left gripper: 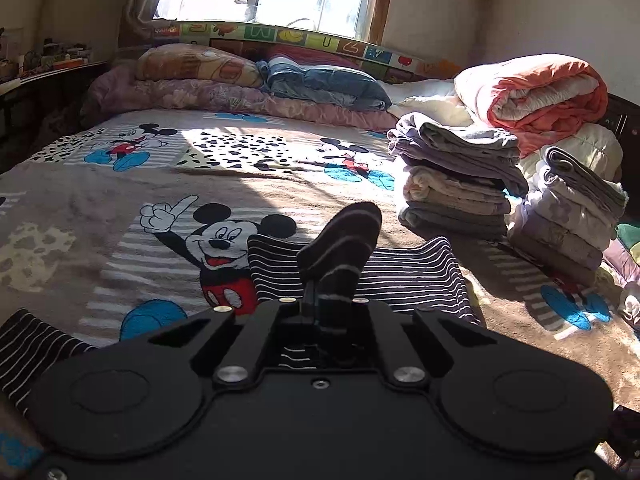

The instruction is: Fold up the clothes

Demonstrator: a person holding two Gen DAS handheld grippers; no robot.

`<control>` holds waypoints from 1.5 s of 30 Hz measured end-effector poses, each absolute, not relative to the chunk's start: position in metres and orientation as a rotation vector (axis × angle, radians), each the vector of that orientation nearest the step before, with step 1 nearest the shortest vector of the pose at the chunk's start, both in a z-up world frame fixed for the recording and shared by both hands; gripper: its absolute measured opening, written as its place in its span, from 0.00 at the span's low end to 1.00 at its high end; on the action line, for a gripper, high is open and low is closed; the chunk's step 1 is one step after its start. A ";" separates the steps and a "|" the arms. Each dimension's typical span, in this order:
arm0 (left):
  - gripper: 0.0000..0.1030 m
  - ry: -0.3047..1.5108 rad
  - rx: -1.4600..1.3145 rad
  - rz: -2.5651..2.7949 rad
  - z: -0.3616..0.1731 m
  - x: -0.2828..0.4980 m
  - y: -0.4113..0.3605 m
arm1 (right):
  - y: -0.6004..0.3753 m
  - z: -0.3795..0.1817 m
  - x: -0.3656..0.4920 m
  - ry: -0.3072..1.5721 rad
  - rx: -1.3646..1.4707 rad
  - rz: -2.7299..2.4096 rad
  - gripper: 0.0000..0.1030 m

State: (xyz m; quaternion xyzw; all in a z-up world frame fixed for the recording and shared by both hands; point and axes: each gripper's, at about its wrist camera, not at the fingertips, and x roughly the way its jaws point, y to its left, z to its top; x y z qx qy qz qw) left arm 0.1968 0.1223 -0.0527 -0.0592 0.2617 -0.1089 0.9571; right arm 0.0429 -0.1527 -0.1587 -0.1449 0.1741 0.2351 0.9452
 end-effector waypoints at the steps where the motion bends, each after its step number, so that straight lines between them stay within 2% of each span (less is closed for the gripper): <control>1: 0.03 0.529 -0.120 -0.224 -0.053 0.195 0.122 | -0.151 -0.161 0.042 0.374 -0.302 0.491 0.46; 8: 0.03 0.574 -0.132 -0.162 -0.079 0.196 0.135 | -0.146 -0.160 0.034 0.382 -0.326 0.504 0.44; 10: 0.03 0.584 -0.198 -0.148 -0.086 0.197 0.145 | -0.144 -0.158 0.032 0.349 -0.330 0.493 0.44; 13: 0.03 0.581 -0.295 -0.146 -0.092 0.197 0.156 | -0.143 -0.156 0.037 0.325 -0.308 0.496 0.53; 19: 0.03 0.546 -0.499 -0.180 -0.104 0.202 0.178 | -0.146 -0.165 0.045 0.404 -0.280 0.541 0.48; 23: 0.05 0.624 -0.634 -0.149 -0.120 0.215 0.193 | -0.146 -0.167 0.045 0.407 -0.272 0.544 0.48; 25: 0.05 0.666 -0.622 -0.126 -0.123 0.223 0.194 | -0.146 -0.167 0.044 0.405 -0.270 0.546 0.48; 30: 0.04 0.478 -0.699 -0.206 -0.109 0.210 0.209 | -0.146 -0.168 0.044 0.407 -0.264 0.551 0.48; 36: 0.04 0.583 -0.715 -0.072 -0.138 0.215 0.225 | -0.147 -0.168 0.044 0.411 -0.263 0.555 0.48; 45: 0.07 0.591 -0.624 0.081 -0.135 0.210 0.229 | -0.147 -0.164 0.043 0.417 -0.266 0.565 0.48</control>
